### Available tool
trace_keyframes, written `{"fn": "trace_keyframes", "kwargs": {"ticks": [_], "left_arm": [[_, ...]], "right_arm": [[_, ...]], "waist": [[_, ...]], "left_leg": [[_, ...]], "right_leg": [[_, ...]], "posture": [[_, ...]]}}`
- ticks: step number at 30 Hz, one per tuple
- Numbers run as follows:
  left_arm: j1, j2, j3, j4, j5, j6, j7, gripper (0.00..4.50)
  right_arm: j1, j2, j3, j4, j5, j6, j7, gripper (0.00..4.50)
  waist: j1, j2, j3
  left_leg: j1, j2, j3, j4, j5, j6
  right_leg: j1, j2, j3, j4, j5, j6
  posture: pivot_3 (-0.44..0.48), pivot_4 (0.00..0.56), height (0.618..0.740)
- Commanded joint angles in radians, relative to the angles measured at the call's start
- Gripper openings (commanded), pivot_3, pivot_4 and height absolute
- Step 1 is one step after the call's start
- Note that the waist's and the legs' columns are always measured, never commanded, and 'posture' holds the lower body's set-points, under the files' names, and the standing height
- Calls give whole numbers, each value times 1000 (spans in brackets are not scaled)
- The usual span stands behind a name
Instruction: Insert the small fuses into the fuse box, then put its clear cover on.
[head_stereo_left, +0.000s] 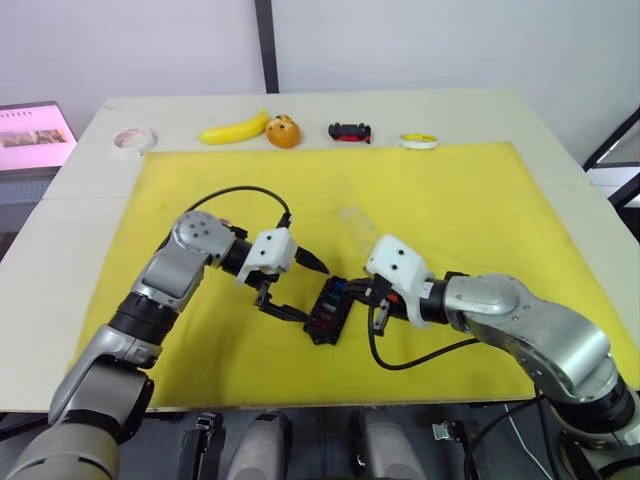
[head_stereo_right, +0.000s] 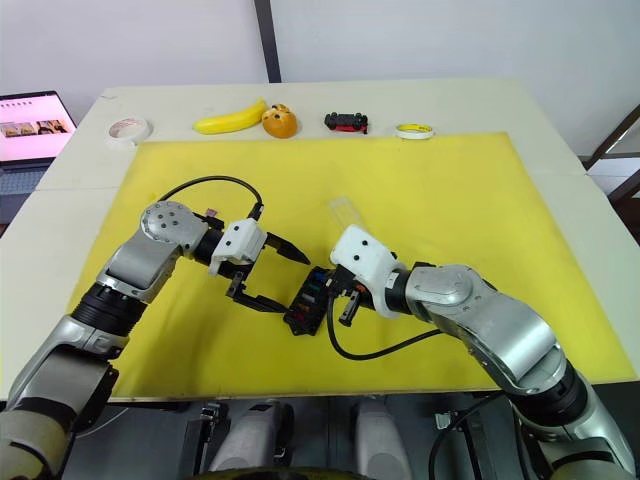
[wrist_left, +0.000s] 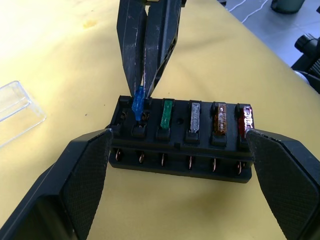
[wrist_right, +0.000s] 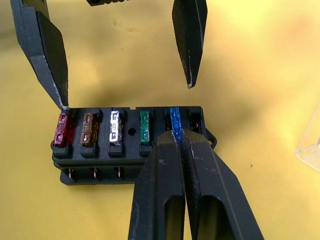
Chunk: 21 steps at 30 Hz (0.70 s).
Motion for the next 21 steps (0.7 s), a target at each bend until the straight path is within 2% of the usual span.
{"fn": "trace_keyframes", "kwargs": {"ticks": [1, 21], "left_arm": [[-4, -2, 21, -27, -4, -3, 0, 4442], [-5, -7, 20, -29, -4, -2, 2, 4442]], "right_arm": [[-12, 10, -20, -26, 3, -2, 1, 0], [-17, 14, 25, 17, -40, -32, 12, 0]], "waist": [[0, 0, 0], [-1, 0, 0]], "left_leg": [[0, 0, 0, 0, 0, 0], [0, 0, 0, 4, 0, 0]], "right_leg": [[0, 0, 0, 0, 0, 0], [0, 0, 0, 2, 0, 0]], "posture": [[0, 150, 740], [0, 150, 740]]}}
